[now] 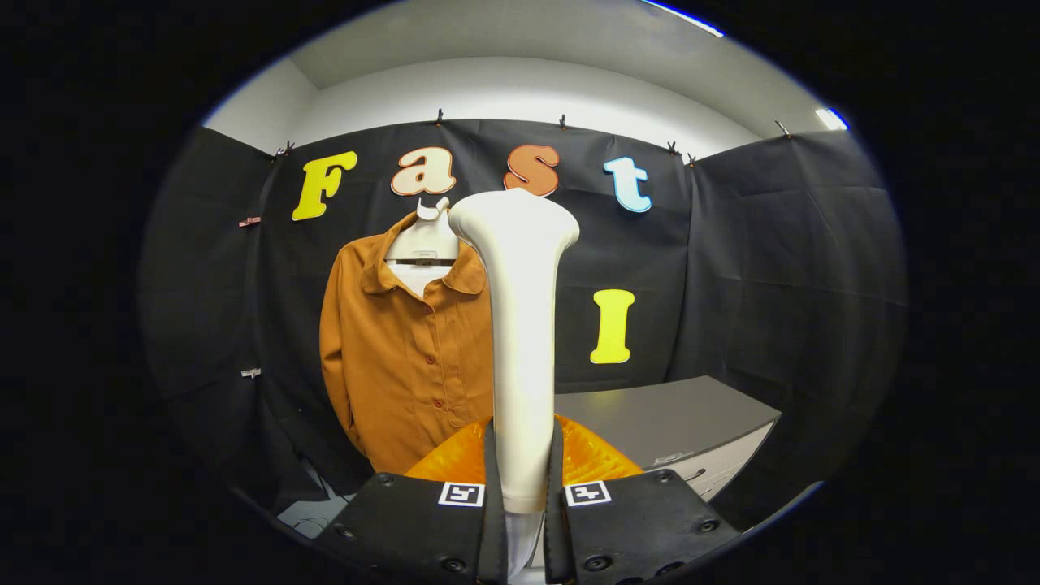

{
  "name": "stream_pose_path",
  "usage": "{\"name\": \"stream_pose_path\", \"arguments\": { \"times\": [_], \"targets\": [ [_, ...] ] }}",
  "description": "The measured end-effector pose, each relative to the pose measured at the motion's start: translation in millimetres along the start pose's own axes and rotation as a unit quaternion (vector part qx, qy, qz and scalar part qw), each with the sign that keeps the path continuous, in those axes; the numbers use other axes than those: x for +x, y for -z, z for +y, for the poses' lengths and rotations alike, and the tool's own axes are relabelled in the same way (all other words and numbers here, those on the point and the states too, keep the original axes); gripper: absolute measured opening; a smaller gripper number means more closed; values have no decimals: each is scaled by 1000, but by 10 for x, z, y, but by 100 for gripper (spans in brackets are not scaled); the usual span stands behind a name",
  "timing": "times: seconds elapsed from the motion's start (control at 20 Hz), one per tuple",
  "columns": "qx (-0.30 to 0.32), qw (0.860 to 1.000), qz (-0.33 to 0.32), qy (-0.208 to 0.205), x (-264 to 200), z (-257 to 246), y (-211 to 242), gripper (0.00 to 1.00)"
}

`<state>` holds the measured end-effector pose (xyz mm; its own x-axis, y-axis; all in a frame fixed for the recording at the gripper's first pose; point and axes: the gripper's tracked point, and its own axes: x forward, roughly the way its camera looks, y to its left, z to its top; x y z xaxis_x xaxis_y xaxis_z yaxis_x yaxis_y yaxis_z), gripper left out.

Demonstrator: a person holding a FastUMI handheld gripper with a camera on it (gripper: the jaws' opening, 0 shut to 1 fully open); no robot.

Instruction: Iron the clothes twice with a garment steamer, once on the left side and once on the right side.

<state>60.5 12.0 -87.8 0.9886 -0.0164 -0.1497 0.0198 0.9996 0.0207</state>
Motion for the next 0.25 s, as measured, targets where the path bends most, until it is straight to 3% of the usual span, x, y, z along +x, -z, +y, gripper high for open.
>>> {"name": "stream_pose_path", "arguments": {
  "times": [0.25],
  "targets": [
    [-3,1000,3,-4,0,-10,9,21]
  ]
}}
